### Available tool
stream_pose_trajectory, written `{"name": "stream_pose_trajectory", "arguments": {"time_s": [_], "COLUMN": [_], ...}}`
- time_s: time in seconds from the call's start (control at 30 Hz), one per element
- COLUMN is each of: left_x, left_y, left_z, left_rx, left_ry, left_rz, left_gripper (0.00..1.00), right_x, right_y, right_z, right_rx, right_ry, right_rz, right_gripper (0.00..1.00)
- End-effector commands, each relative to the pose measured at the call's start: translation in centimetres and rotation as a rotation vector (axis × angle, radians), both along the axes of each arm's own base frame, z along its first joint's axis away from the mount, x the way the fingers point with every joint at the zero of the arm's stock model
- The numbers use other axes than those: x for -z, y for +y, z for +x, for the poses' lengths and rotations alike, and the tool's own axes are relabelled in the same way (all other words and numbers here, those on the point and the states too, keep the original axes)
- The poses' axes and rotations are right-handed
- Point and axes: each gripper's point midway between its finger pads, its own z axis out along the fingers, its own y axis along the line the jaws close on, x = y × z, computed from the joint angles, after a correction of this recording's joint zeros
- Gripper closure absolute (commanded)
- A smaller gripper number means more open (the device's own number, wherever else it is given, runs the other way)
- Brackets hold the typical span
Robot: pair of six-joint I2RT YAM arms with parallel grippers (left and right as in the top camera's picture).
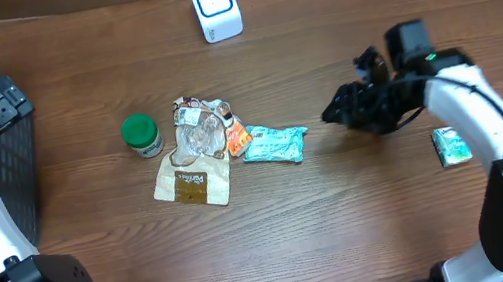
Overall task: Scan the item barcode
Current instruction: 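Move the right gripper to the teal packet and grasp it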
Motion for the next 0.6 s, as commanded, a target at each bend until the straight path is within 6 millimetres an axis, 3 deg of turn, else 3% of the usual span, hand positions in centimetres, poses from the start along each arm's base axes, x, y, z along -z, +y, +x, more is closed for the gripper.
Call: {"name": "stream_pose_trajectory", "arguments": {"time_s": [0.0, 0.43, 0.57], "left_x": [0.5, 0.5, 0.5], "left_y": [0.0, 0.0, 0.0], "left_z": [0.1, 0.1, 0.1], "left_rx": [0.014, 0.014, 0.014], "left_ry": [0.018, 0.018, 0.018], "left_rz": [0.001, 0.001, 0.002], "left_gripper": [0.0, 0.01, 0.0], "right_x": [2.0, 7.2, 7.9], "right_y": [1.9, 6.6, 8.0], "right_z": [-1.2, -0.3, -0.3], "right_rx": [0.047, 0.045, 0.034], "right_ry": [0.082, 0.165, 0.183], "right_rz": [0.046, 0.168, 0.206], "right_gripper": [0.35, 0.37, 0.39]}}
